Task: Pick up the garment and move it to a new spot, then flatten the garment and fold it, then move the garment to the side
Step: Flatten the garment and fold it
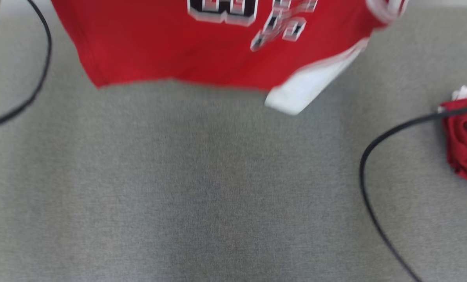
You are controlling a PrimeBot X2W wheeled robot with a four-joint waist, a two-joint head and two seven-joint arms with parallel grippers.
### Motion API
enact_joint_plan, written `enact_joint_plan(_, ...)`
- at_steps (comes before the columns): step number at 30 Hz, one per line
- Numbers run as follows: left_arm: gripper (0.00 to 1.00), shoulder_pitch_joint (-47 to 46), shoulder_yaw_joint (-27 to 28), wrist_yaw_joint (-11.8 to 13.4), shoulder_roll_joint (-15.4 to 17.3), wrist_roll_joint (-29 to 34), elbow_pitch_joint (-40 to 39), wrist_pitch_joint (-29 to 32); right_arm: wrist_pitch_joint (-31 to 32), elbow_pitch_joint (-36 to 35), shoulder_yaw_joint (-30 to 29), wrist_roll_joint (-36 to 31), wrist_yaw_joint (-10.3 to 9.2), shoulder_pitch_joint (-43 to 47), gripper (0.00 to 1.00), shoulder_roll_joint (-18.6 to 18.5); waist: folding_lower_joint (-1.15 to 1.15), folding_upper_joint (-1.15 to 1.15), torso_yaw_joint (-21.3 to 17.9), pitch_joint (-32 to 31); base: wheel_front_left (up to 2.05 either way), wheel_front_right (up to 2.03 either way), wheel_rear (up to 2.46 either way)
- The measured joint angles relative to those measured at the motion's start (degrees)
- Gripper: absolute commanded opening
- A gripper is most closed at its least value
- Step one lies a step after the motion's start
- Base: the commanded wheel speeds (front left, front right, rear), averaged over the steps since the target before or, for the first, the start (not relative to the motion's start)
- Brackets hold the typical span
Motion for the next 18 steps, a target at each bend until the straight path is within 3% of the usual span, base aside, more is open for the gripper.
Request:
enact_joint_plan(9, 0.00, -11.97, 2.60, 2.55, -1.80, 8.77, -1.18, 0.00, 0.00, 2.65, -8.70, -7.95, 0.00, -14.43, 0.00, 1.75, 0.00, 0.00, -0.06, 9.38, 0.00, 0.00, 0.00)
enact_joint_plan(15, 0.00, -12.73, 4.72, 1.87, -2.65, 10.43, -3.99, 0.00, 0.00, 1.10, -12.54, -9.67, 0.01, -14.07, 0.00, 2.94, 0.00, 0.00, -0.64, 12.94, 0.00, 0.00, 0.00)
enact_joint_plan(18, 0.00, -9.30, 6.88, 1.14, -1.89, 9.35, -3.98, 0.00, 0.01, 0.45, -12.56, -7.12, 0.00, -11.15, 0.00, 2.48, -0.01, 0.00, -1.20, 13.94, 0.00, 0.00, 0.00)
